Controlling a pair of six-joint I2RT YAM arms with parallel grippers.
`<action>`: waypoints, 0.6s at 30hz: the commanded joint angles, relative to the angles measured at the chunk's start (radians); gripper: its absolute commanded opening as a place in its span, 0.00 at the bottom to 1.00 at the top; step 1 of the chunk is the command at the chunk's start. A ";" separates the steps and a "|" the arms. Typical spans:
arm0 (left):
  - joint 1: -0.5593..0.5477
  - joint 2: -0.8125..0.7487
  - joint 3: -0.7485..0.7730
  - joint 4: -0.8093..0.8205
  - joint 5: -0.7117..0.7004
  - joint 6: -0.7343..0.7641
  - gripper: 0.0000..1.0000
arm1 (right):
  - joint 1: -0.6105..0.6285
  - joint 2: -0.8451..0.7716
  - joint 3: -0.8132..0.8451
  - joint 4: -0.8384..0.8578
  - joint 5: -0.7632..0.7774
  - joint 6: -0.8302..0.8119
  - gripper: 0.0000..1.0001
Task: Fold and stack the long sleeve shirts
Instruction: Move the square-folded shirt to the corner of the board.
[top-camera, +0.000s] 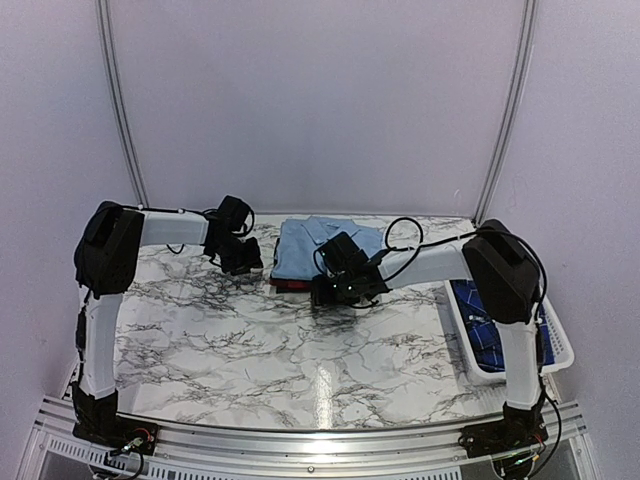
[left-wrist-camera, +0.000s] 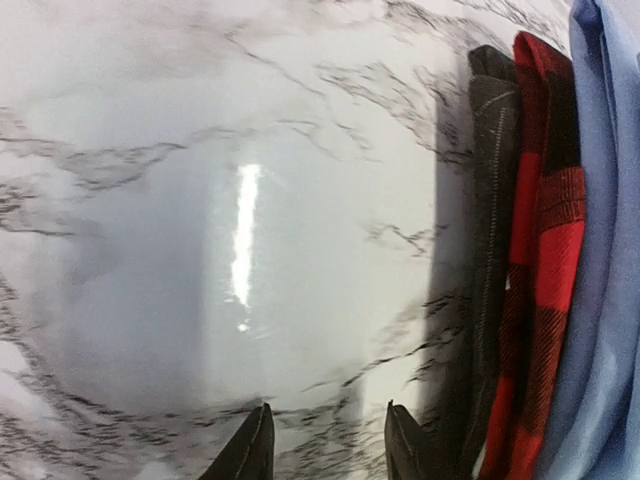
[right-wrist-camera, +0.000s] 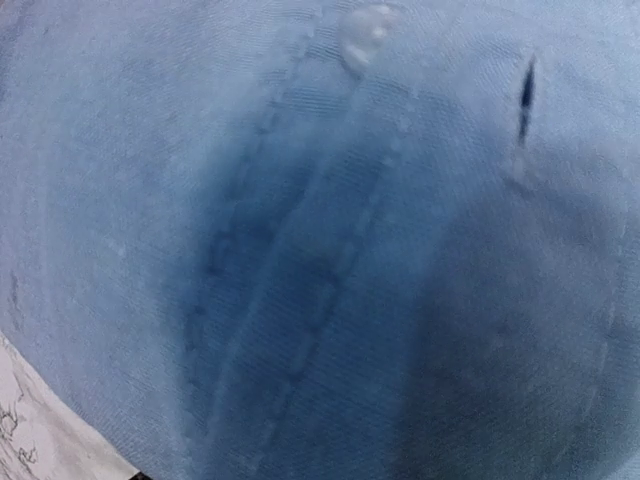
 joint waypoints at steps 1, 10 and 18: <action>0.044 -0.130 -0.057 -0.007 -0.040 0.032 0.41 | -0.051 0.072 0.089 -0.028 0.013 -0.025 0.56; 0.046 -0.287 -0.198 -0.001 -0.011 0.043 0.43 | -0.138 0.234 0.321 -0.067 -0.043 -0.086 0.56; 0.043 -0.393 -0.290 0.005 -0.002 0.049 0.43 | -0.183 0.378 0.542 -0.108 -0.094 -0.092 0.57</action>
